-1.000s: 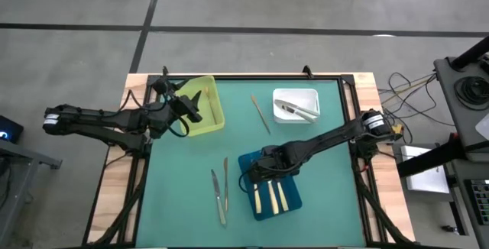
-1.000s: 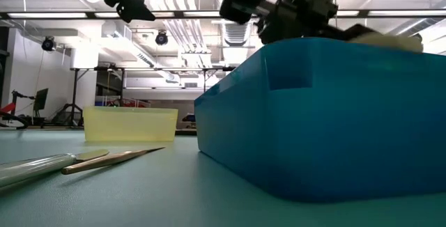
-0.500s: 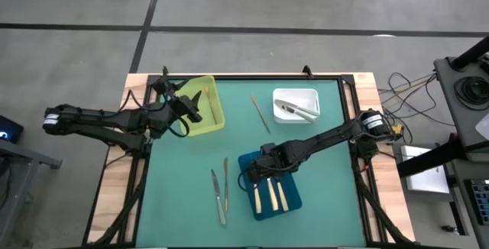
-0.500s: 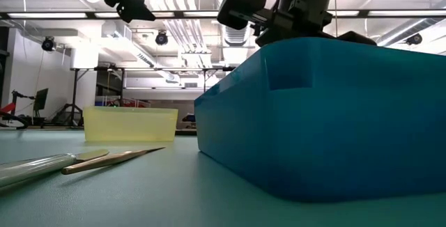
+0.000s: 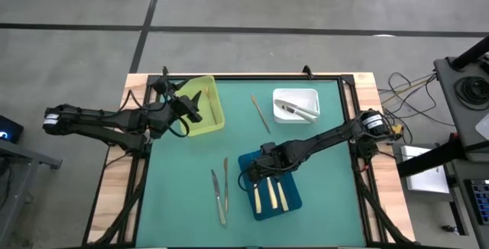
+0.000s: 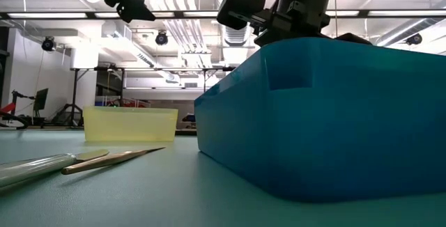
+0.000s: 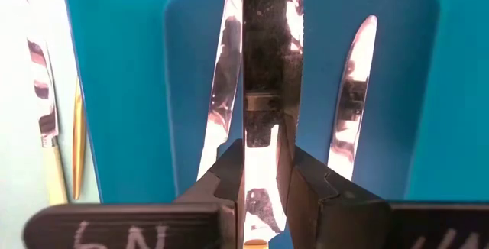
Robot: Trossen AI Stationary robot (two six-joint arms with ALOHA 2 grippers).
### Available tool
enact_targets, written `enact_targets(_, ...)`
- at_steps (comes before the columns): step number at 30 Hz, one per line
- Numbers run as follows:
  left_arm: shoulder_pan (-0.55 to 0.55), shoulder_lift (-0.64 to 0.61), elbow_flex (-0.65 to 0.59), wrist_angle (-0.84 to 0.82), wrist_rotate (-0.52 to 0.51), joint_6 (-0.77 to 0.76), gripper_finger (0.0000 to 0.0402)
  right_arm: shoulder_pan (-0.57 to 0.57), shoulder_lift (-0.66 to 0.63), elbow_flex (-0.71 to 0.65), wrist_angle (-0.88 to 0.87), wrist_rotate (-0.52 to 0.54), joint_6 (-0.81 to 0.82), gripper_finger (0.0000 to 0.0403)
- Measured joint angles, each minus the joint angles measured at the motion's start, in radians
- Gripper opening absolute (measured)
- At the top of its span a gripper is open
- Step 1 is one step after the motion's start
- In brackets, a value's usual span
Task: Sort silverware by color (type)
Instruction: Put the yellow knife into the blue bin, then put the green knife into the white bin
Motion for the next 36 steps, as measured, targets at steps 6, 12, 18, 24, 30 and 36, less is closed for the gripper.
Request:
enact_targets(6, 0.000, 0.000, 0.000, 0.000, 0.000, 0.000, 0.0259, 0.002, 0.017, 0.000, 0.006, -0.001, -0.022, 0.0047)
enact_targets(12, 0.000, 0.000, 0.000, -0.002, 0.000, 0.000, 0.0259, 0.004, 0.062, 0.000, 0.021, -0.011, -0.061, 0.0047)
enact_targets(18, 0.000, 0.002, 0.000, -0.003, 0.000, 0.000, 0.0259, 0.004, 0.063, 0.000, 0.009, -0.025, -0.059, 0.0047)
enact_targets(24, 0.000, 0.002, 0.000, -0.003, 0.000, 0.000, 0.0259, 0.004, 0.068, 0.000, 0.008, -0.025, -0.063, 0.0047)
enact_targets(30, 0.000, 0.002, 0.000, -0.003, 0.000, 0.003, 0.0259, 0.002, 0.068, 0.000, 0.010, -0.025, -0.069, 0.0062)
enact_targets(36, 0.000, 0.002, 0.000, -0.003, 0.000, 0.003, 0.0259, 0.002, 0.068, 0.000, 0.014, -0.026, -0.073, 0.0080)
